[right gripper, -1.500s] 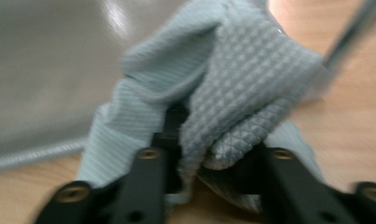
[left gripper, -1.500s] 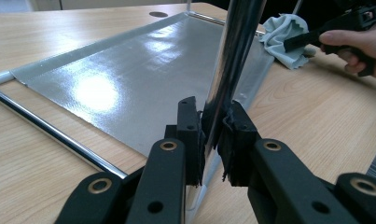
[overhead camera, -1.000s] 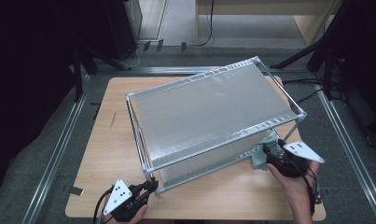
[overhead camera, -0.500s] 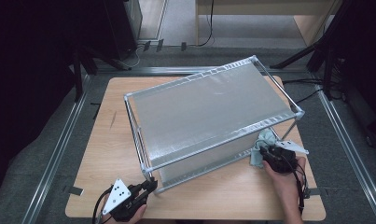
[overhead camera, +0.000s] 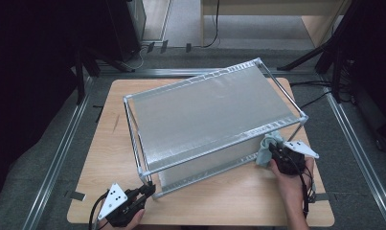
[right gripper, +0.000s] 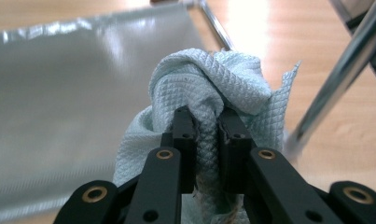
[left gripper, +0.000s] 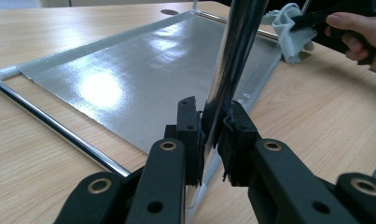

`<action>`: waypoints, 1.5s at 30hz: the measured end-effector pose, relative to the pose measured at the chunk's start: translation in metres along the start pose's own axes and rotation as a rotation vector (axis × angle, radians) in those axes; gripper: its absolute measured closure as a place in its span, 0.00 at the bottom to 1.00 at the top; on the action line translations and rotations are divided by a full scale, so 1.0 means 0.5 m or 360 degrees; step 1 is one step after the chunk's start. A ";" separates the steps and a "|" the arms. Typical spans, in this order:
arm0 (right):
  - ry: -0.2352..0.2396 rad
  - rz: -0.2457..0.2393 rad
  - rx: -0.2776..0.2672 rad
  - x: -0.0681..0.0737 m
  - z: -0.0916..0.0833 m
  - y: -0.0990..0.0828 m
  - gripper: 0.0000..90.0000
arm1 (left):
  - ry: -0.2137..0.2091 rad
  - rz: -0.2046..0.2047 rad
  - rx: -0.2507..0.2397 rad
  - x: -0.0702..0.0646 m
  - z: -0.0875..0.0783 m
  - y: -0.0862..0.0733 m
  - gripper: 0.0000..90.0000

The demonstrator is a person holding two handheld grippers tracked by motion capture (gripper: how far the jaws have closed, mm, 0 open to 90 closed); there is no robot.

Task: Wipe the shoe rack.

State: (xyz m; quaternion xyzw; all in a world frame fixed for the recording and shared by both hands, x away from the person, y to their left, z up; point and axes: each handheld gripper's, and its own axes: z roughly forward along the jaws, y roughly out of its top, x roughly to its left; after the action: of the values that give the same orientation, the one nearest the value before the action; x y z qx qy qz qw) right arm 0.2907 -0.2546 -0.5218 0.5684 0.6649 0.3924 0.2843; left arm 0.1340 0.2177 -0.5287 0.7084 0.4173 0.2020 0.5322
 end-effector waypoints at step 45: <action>0.0702 -0.0460 0.0199 0.416 0.011 -0.103 0.86 | -0.0051 0.0025 -0.0010 -0.047 0.042 0.006 0.88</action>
State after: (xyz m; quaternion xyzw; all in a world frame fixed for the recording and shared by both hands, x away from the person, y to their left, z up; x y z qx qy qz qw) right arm 0.2279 -0.0524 -0.5540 0.3849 0.8079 0.4203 0.1501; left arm 0.1371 0.1865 -0.5298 0.7131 0.4026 0.1961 0.5394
